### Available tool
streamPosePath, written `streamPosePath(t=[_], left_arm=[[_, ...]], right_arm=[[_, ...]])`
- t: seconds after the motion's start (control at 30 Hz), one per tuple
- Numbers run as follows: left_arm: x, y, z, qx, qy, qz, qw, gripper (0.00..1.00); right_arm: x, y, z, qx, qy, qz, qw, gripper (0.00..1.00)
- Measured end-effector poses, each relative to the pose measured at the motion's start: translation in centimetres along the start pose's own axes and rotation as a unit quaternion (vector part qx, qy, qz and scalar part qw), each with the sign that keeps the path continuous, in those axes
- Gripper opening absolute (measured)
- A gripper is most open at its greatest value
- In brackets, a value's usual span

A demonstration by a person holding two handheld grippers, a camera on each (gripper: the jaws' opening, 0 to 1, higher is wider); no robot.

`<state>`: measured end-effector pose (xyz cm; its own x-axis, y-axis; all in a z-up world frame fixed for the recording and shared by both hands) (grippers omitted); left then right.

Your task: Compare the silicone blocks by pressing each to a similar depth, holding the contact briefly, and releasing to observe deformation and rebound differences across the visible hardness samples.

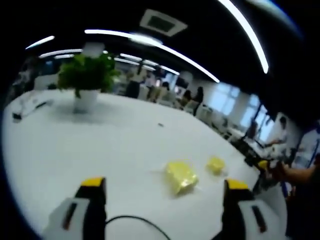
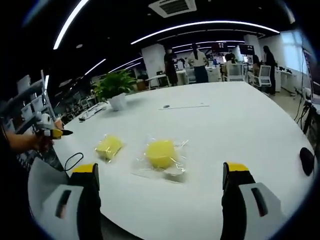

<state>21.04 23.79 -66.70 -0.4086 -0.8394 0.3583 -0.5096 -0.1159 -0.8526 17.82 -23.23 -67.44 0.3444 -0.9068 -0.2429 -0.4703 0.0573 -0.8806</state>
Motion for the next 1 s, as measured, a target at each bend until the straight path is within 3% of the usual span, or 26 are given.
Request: streamPosePath(t=[0.23,0.27,0.53,1.0], left_arm=[[-0.2,-1.5,0.9,-0.007,-0.002,-0.029,0.9995,1.0],[-0.2,-1.5,1.2,-0.019,0.001,-0.038,0.9991,1.0],[-0.8,-1.9,2.9,-0.032,0.008,-0.055,0.9979,1.0],[-2.0,-1.2,9.2,-0.097,0.012,-0.081,0.9919,0.98]], right_arm=[[0.0,0.0,-0.1,0.004,0.004,-0.003,1.0,0.96],[0.0,0.0,-0.1,0.005,0.004,-0.003,1.0,0.96],[0.1,0.3,-0.1,0.003,0.002,0.0,1.0,0.96],[0.5,0.8,0.2,-0.005,0.001,0.003,1.0,0.96]])
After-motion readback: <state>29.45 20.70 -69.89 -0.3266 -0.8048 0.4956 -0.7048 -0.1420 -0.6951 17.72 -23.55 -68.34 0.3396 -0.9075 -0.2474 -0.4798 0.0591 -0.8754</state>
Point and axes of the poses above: the point that each gripper's makers call its tool centre point, and the gripper's own axes: z roughly forward along the fingers, x roughly to its right, y roughly out of its underside, the point moved 5 cm from there along -z, roughly backward along the fingers
